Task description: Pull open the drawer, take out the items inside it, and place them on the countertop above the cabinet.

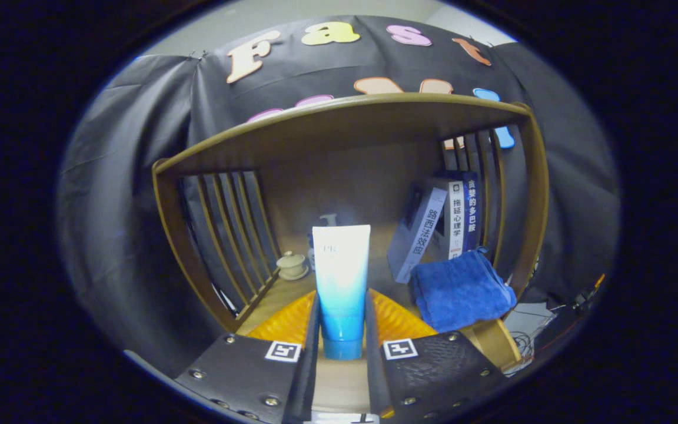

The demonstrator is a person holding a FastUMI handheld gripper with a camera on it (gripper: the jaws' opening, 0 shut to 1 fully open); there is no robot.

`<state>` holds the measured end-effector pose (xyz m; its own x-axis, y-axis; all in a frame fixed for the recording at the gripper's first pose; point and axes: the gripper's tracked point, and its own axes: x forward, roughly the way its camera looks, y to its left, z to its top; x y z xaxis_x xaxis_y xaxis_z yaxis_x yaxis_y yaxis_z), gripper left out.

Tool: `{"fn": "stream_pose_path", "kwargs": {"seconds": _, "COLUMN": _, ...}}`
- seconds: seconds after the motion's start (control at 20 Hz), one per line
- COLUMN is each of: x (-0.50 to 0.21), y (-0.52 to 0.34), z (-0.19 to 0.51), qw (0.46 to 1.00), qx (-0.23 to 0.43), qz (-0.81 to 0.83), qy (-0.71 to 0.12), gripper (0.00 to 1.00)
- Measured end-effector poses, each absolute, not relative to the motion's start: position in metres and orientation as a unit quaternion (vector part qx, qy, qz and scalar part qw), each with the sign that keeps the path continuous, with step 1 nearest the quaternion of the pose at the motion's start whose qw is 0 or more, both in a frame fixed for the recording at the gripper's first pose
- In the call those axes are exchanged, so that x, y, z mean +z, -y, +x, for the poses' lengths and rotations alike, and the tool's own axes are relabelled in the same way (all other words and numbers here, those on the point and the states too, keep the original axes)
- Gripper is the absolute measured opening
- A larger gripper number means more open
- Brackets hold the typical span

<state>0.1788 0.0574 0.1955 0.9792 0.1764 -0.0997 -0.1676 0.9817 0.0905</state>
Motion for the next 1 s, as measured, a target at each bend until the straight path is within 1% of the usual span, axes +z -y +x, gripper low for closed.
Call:
{"fn": "stream_pose_path", "kwargs": {"seconds": 0.2, "x": 0.181, "y": -0.061, "z": 0.233, "qw": 0.998, "qx": 0.054, "qz": 0.02, "qy": -0.034, "gripper": 0.36}}
{"fn": "stream_pose_path", "kwargs": {"seconds": 0.55, "x": 0.103, "y": -0.074, "z": 0.308, "qw": 0.995, "qx": 0.032, "qz": 0.015, "qy": -0.096, "gripper": 0.38}}
{"fn": "stream_pose_path", "kwargs": {"seconds": 0.7, "x": 0.072, "y": -0.071, "z": 0.326, "qw": 0.991, "qx": 0.023, "qz": 0.029, "qy": -0.127, "gripper": 0.38}}
{"fn": "stream_pose_path", "kwargs": {"seconds": 1.0, "x": 0.04, "y": -0.061, "z": 0.342, "qw": 0.988, "qx": 0.008, "qz": 0.03, "qy": -0.151, "gripper": 0.41}}
